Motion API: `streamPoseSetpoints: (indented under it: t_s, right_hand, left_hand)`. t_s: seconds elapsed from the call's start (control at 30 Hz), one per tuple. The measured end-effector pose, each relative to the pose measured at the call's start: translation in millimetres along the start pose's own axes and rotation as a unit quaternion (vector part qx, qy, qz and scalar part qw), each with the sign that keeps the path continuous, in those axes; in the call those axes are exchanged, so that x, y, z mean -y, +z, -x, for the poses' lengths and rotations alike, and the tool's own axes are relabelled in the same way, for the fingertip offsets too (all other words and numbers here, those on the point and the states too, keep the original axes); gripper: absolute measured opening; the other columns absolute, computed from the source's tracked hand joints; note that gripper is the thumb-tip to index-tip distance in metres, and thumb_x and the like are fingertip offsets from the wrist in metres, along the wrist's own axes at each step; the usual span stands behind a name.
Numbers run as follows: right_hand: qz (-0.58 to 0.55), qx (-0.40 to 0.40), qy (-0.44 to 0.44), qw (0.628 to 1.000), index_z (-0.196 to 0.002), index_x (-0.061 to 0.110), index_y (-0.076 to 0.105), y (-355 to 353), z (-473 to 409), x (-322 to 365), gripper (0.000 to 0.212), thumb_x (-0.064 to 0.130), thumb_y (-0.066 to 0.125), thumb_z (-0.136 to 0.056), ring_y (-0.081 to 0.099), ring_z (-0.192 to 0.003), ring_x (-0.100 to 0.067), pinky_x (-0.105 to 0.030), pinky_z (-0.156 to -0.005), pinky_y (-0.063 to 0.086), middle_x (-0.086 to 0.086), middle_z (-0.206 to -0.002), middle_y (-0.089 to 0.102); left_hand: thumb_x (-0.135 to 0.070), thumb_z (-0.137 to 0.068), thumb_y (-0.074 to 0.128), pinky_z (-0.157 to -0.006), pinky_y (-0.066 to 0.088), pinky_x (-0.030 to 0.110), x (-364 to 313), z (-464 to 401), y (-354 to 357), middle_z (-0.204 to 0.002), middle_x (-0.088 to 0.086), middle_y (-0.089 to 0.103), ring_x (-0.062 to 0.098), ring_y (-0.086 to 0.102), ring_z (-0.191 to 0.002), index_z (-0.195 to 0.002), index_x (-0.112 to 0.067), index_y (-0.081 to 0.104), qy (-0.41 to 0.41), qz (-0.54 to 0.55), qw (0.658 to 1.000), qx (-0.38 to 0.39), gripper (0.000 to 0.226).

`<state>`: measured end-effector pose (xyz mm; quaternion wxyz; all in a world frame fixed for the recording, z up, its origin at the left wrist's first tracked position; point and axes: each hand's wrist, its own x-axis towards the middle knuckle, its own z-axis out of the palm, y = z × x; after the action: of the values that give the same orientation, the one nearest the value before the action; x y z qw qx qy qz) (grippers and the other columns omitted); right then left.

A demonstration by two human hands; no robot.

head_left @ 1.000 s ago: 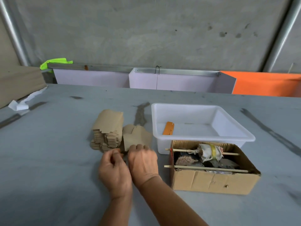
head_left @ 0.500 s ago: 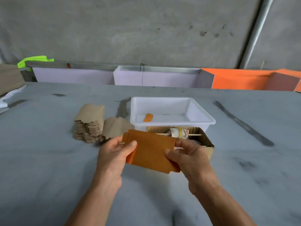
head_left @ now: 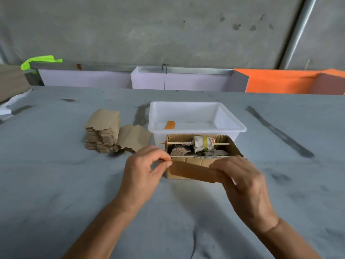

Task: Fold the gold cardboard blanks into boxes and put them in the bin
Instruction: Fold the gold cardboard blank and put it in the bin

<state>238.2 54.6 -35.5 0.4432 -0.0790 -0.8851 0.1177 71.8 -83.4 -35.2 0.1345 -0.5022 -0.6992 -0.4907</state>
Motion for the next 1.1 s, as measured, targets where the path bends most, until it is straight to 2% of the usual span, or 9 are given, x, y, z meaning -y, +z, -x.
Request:
streamPoseSetpoints:
  t_s: [0.07,0.17,0.23,0.37,0.47,0.6,0.73,0.87,1.1]
  right_hand:
    - [0.078,0.035,-0.076,0.993,-0.078,0.008,0.070,-2.6,15.9,-3.3,0.019,0.007,0.054,-0.087,0.061,-0.072,-0.023,-0.035,-0.062,0.046,0.000,-0.079,0.066]
    - [0.118,0.103,-0.109,0.982,-0.074,0.011,0.071,3.7,45.0,-4.1,0.029,0.009,0.047,-0.090,0.062,-0.070,-0.023,-0.032,-0.064,0.045,0.000,-0.076,0.065]
    - [0.110,0.136,-0.088,0.981,-0.071,0.014,0.071,9.3,58.1,-4.0,0.038,0.013,0.042,-0.095,0.062,-0.066,-0.022,-0.030,-0.061,0.046,0.001,-0.073,0.065]
    - [0.071,0.163,0.005,0.984,-0.066,0.014,0.070,11.9,62.0,-2.0,0.011,0.010,0.066,-0.076,0.060,-0.063,-0.023,-0.031,-0.053,0.050,0.002,-0.070,0.065]
    - [0.046,0.184,0.069,0.979,-0.066,0.014,0.071,11.5,60.8,-0.6,0.009,0.009,0.072,-0.074,0.058,-0.064,-0.025,-0.033,-0.055,0.052,0.001,-0.069,0.064]
    - [0.069,0.192,0.157,0.966,-0.068,0.012,0.071,13.6,61.3,0.1,0.010,0.009,0.078,-0.074,0.053,-0.072,-0.023,-0.031,-0.060,0.046,-0.001,-0.070,0.061]
    - [0.092,0.222,0.233,0.942,-0.086,0.020,0.071,18.0,54.6,-1.7,0.015,0.032,0.062,-0.087,0.046,-0.088,-0.014,-0.023,-0.072,0.036,0.004,-0.088,0.062]
    - [0.073,0.235,0.320,0.915,-0.091,0.021,0.075,21.2,44.4,-3.2,0.014,0.029,0.065,-0.085,0.053,-0.090,-0.016,-0.025,-0.072,0.043,0.001,-0.092,0.069]
    - [0.050,0.317,0.412,0.853,-0.075,0.014,0.072,17.4,29.0,-11.5,0.019,0.032,0.078,-0.072,0.050,-0.067,-0.007,-0.018,-0.051,0.037,0.005,-0.072,0.058]
  left_hand:
    - [-0.002,-0.073,0.070,-0.070,0.043,0.026,5.3,13.0,0.7,-0.075,0.000,0.063,0.016,0.056,-0.074,-0.068,-0.006,0.065,0.100,-0.091,0.990,0.045,0.008]
    - [0.001,-0.070,0.073,-0.067,0.041,0.030,11.3,38.4,6.1,-0.071,0.001,0.058,0.019,0.053,-0.069,-0.068,-0.010,0.064,0.163,-0.167,0.963,0.133,0.015]
    - [0.006,-0.063,0.079,-0.065,0.041,0.028,14.2,49.9,10.5,-0.069,-0.001,0.056,0.019,0.052,-0.067,-0.068,-0.012,0.065,0.176,-0.189,0.949,0.179,0.023]
    - [-0.004,-0.062,0.085,-0.064,0.044,0.029,16.5,53.2,15.5,-0.068,-0.003,0.056,0.017,0.055,-0.066,-0.066,-0.014,0.067,0.170,-0.183,0.942,0.225,0.021]
    - [-0.015,-0.068,0.080,-0.069,0.040,0.026,18.7,57.0,18.3,-0.070,-0.005,0.057,0.014,0.055,-0.071,-0.068,-0.016,0.070,0.113,-0.142,0.953,0.243,0.011]
    - [-0.017,-0.072,0.080,-0.082,0.043,0.036,20.5,61.9,25.4,-0.082,-0.013,0.057,0.009,0.053,-0.086,-0.072,-0.019,0.072,-0.053,-0.080,0.973,0.211,0.008]
    - [-0.028,-0.078,0.074,-0.095,0.030,0.031,18.6,59.1,33.1,-0.104,-0.018,0.053,0.009,0.044,-0.110,-0.076,-0.022,0.073,-0.142,-0.094,0.964,0.205,0.007]
    - [-0.036,-0.083,0.067,-0.092,0.016,0.024,17.4,58.4,36.9,-0.133,-0.017,0.044,0.009,0.027,-0.125,-0.078,-0.026,0.069,-0.202,-0.131,0.942,0.234,0.011]
    - [-0.038,-0.070,0.078,-0.099,0.014,0.029,15.6,52.1,34.6,-0.140,-0.018,0.040,0.013,0.024,-0.129,-0.055,-0.031,0.062,-0.292,-0.129,0.923,0.216,0.023]
